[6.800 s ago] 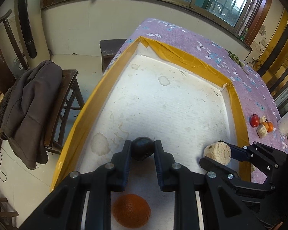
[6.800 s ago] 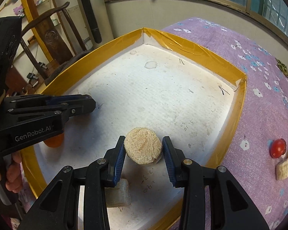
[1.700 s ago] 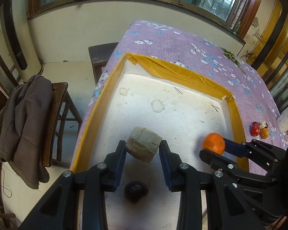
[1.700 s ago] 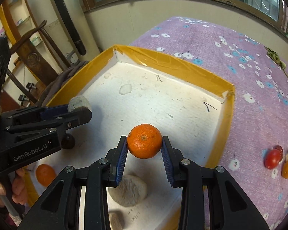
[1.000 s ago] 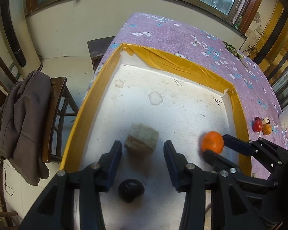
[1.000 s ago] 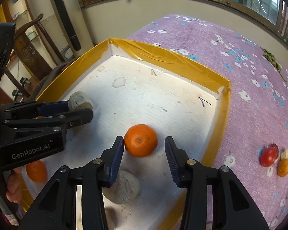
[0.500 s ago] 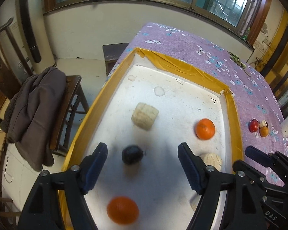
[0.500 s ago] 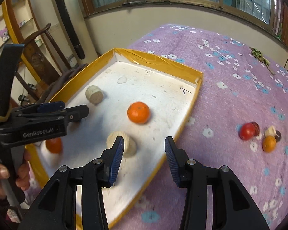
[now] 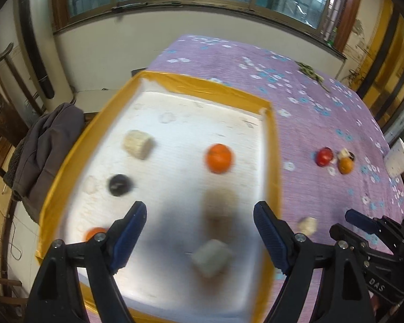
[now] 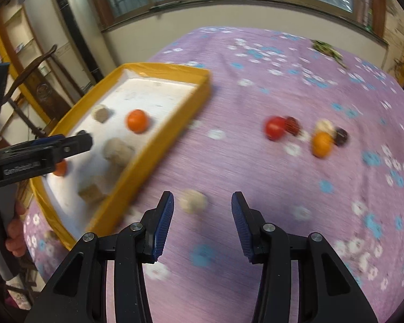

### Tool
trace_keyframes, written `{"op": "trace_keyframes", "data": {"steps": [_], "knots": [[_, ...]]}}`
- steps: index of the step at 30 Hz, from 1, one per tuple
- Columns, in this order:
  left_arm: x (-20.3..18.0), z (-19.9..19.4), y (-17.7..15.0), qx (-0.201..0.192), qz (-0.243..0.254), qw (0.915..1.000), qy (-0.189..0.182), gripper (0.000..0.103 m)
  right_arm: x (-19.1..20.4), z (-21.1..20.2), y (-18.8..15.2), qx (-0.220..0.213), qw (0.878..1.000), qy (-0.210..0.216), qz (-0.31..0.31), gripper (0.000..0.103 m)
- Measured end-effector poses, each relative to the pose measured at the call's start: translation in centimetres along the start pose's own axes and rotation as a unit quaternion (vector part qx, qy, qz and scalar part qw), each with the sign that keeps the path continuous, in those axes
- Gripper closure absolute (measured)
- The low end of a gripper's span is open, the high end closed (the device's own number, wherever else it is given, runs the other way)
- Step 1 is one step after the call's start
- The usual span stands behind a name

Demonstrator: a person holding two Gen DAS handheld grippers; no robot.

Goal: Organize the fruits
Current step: 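Grasp a grey stone block with the left gripper while the right grasps a mandarin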

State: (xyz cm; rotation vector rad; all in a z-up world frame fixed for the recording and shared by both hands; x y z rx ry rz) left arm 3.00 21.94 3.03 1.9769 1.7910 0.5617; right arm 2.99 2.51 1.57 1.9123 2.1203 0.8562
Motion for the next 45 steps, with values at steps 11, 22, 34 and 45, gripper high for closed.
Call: {"op": "trace_keyframes", "data": {"steps": [11,22,34,45], "knots": [[-9.5,-0.1,-0.3,0.014,0.086,0.9959,-0.024,0.014,-10.4,-1.4,0.9,-0.021,0.996,-0.042,0.071,0.047],[-13.7,1.2,-2.0,0.028,0.136,0.9896,-0.039,0.013,-13.7,1.1,3.0,-0.004,0.996,-0.032,0.087,0.047],[-14.1,4.6,-1.7,0.032,0.155,0.986,-0.053,0.074,-13.7,1.2,3.2,-0.004,0.996,-0.009,0.084,0.047],[-14.9,4.1,-2.1,0.029,0.146,0.9852,-0.084,0.074,-12.9,3.0,6.2,-0.021,0.996,0.005,0.082,0.047]]}}
Point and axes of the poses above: each gripper's, at about its wrist camera, not at the fingertips, and z roughly the way its jaws point, x to its left, y to its top, the point moved 4 cm from there along z, roughly the way its jaws point, and after that the axes turned 11 degrees about z, right-handed, at the moved point
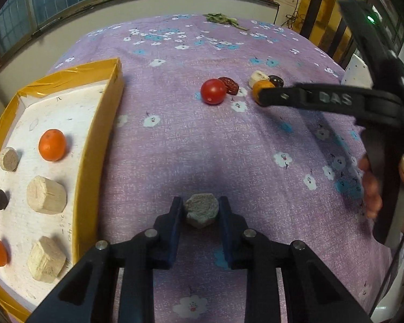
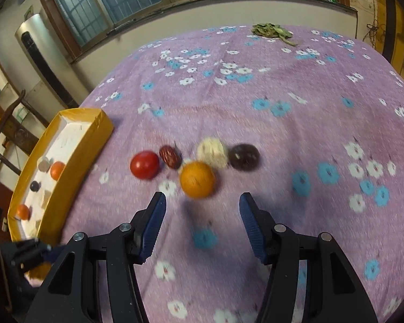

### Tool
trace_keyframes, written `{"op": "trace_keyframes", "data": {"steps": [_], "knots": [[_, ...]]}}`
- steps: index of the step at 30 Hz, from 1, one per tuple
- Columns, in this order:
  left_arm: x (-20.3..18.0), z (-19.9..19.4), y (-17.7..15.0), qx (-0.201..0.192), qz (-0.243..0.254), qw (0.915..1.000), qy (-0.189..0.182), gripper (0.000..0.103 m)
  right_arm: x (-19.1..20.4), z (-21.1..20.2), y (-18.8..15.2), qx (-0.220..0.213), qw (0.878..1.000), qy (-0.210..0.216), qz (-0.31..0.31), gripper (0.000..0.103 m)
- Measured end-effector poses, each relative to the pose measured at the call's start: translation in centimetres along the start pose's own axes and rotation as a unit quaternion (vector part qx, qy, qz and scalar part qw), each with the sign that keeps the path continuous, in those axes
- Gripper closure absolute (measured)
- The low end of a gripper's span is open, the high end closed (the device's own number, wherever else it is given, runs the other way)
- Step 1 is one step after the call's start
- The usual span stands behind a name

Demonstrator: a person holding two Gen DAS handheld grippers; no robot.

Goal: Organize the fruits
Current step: 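Grasp a grey stone block with the left gripper while the right grasps a mandarin, then carry the stone block and mandarin with both grippers over the tray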

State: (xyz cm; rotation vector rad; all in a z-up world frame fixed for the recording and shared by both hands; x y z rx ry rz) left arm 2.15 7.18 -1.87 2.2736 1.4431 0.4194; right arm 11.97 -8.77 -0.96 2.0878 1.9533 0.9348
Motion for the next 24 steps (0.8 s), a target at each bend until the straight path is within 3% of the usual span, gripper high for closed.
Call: {"op": "trace_keyframes", "data": {"steps": [2,4,6,14,24], "knots": [[0.2,0.0,0.1,0.0,-0.008,0.9999,-0.008,0.074,0.6,0.7,0.2,-0.001,1.0,-0.004,-0.013,0.049],[0.5,0.0,0.3,-0.001,-0.018,0.9997,-0.019,0.074,1.0,1.5,0.3,-0.001,0.999,-0.018,-0.029,0.066],[0.8,0.0,0.3,-0.002,-0.027,0.9992,-0.028,0.074,1.3,1.9,0.3,-0.006,0.999,-0.034,-0.042,0.074],[1.2,-0.4,0.3,-0.008,-0.034,0.998,-0.053,0.074,1.2,-0.3,-1.0,-0.014,0.998,-0.042,-0.051,0.074],[0.4,-1.9,1.1,-0.03,-0.015,0.9965,-0.076,0.074,0.4,-4.4,-4.8,-0.014,0.999,-0.037,-0.015,0.074]]}}
Point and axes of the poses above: each gripper's, at about its wrist camera, not at the fingertips, and z roughly the way its jaws point, x to its left, y to its top, the point moved 4 cm from there along z, roughly the way its jaws point, and after that the axes turned 11 degrees about z, right-handed, at the moved point
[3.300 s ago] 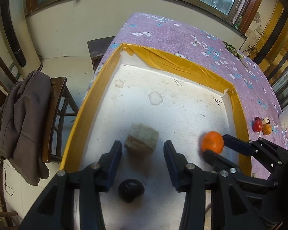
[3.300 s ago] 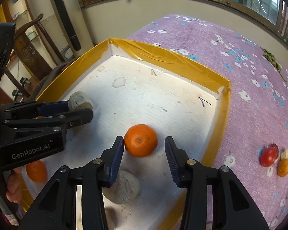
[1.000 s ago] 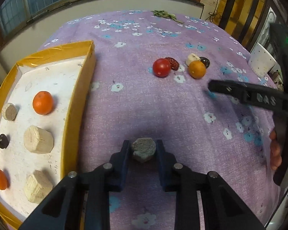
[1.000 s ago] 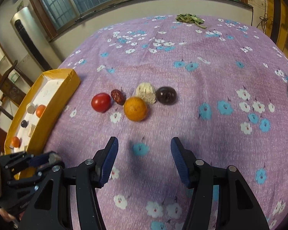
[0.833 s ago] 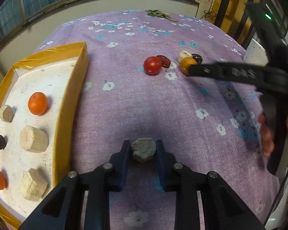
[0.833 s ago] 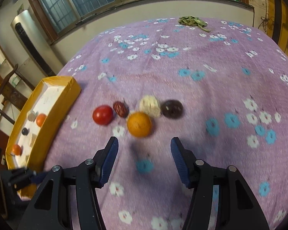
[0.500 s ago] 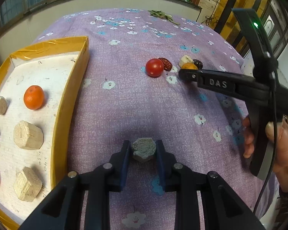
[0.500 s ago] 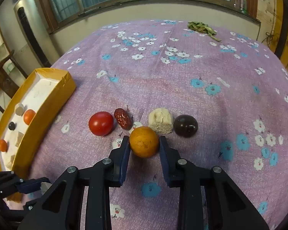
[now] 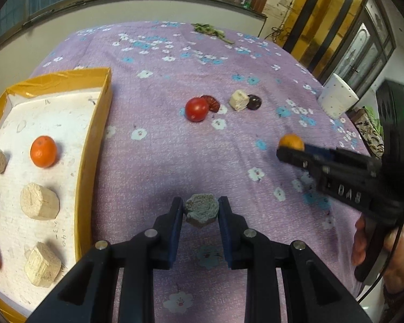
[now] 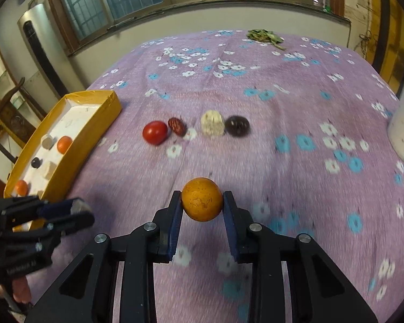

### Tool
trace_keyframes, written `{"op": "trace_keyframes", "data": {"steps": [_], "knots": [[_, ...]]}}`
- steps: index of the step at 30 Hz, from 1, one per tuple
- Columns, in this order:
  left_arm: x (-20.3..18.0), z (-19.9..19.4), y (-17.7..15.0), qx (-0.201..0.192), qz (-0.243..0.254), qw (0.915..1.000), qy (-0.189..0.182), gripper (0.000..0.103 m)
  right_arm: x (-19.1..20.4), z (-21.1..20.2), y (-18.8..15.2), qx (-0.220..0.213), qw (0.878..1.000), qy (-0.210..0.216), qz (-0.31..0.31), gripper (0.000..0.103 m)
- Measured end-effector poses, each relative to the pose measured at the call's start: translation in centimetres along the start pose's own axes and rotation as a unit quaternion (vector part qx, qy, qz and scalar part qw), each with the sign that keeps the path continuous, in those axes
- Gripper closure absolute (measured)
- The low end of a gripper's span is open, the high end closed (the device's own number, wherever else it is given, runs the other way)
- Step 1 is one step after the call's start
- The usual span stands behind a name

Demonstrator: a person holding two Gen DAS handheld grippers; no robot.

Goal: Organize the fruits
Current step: 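Carry the stone block and mandarin with both grippers over the tray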

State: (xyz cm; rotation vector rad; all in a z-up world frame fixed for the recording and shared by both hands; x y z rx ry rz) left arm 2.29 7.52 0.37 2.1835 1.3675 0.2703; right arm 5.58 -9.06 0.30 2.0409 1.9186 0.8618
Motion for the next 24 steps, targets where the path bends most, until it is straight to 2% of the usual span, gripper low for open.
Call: {"op": "trace_keyframes", "data": {"steps": [5,12,18,24], "knots": [[0.3,-0.8,0.4,-0.008,0.006,0.9999,-0.006,0.074,0.6,-0.7,-1.1,0.002,1.0,-0.003,0.011,0.074],[2.7,-2.4,0.6,-0.022,0.001,0.9998,-0.001,0.074,3.1,-1.0,-0.8,-0.006,1.0,-0.001,0.003,0.074],[6.4,-4.2,0.8,-0.037,-0.011,0.9991,0.015,0.074,7.1,-0.1,0.4,-0.007,1.0,0.015,-0.016,0.075],[11.1,-5.7,0.8,-0.046,-0.031,0.9978,0.036,0.074,12.7,1.6,1.7,-0.003,0.998,0.038,-0.051,0.075]]}}
Point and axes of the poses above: each gripper's, at about its wrist camera, not at the fingertips, and z roughly the way its jaws point, x to its left, y to its top, the point moved 4 cm from there along z, roughly the way its jaws point, and after that the axes turned 11 degrees about z, right-handed, at the moved point
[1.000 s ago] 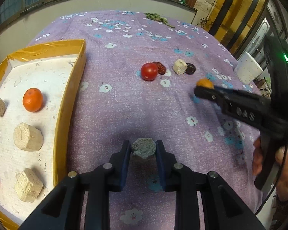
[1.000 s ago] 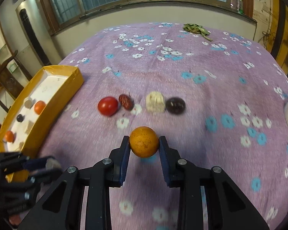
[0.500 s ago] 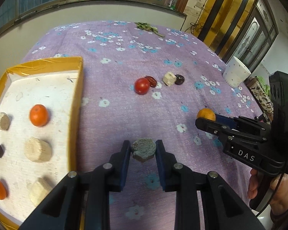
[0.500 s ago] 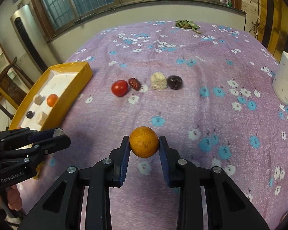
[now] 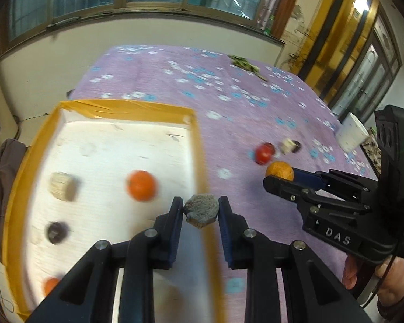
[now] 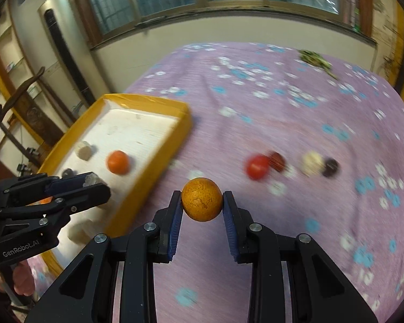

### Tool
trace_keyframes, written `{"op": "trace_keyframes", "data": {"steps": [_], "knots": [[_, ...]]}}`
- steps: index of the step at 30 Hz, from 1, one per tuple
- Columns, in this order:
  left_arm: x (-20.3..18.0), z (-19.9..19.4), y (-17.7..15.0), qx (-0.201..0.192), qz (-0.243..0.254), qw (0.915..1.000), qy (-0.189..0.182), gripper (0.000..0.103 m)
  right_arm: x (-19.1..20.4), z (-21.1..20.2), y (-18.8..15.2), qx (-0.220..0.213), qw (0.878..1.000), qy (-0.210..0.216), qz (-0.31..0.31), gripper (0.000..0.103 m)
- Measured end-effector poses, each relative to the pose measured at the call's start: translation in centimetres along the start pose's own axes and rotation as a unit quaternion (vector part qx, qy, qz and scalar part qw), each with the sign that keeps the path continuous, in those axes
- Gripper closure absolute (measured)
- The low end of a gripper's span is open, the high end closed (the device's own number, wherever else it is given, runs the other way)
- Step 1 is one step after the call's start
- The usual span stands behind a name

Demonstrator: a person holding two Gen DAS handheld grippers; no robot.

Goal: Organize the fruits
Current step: 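Carry the stone block and mandarin with both grippers over the tray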

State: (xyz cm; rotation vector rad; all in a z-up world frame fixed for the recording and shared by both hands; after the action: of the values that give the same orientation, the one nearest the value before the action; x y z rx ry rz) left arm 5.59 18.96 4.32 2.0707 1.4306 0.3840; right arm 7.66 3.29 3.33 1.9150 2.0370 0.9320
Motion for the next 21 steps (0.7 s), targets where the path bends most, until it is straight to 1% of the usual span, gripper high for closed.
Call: {"op": "trace_keyframes", "data": {"steps": [7,11,13,18,21], "knots": [[6.1,-0.2,0.6,0.0,-0.02,0.9992,0.036,0.074,6.6,2.8,2.2,0.005,0.999,0.032,-0.043,0.075],[9.2,0.6,1.1,0.01,-0.034,0.998,0.052,0.074,8.8,4.4,3.9,0.003,0.998,0.042,-0.043,0.075],[10.6,1.4,1.5,0.016,-0.044,0.9976,0.052,0.074,9.6,5.7,4.7,0.008,0.998,0.045,-0.039,0.075],[13.0,3.4,2.2,0.031,-0.045,0.996,0.07,0.074,11.1,8.7,5.6,0.02,0.998,0.022,-0.057,0.075],[13.9,4.6,2.7,0.041,-0.042,0.9952,0.078,0.074,11.2,10.5,5.8,0.037,0.998,0.016,-0.051,0.075]]}}
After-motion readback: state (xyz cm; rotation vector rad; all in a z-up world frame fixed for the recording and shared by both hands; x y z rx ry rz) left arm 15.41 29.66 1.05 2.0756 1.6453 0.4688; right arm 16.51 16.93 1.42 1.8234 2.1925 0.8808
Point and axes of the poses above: each gripper's, at about its wrist camera, not at the fingertips, and z roughly the way its jaws point, x to its left, y to its top, the point moved 4 cm from there along z, roughly the way its jaws point, and after that the axes turned 11 degrees about z, right-handed, at the moved point
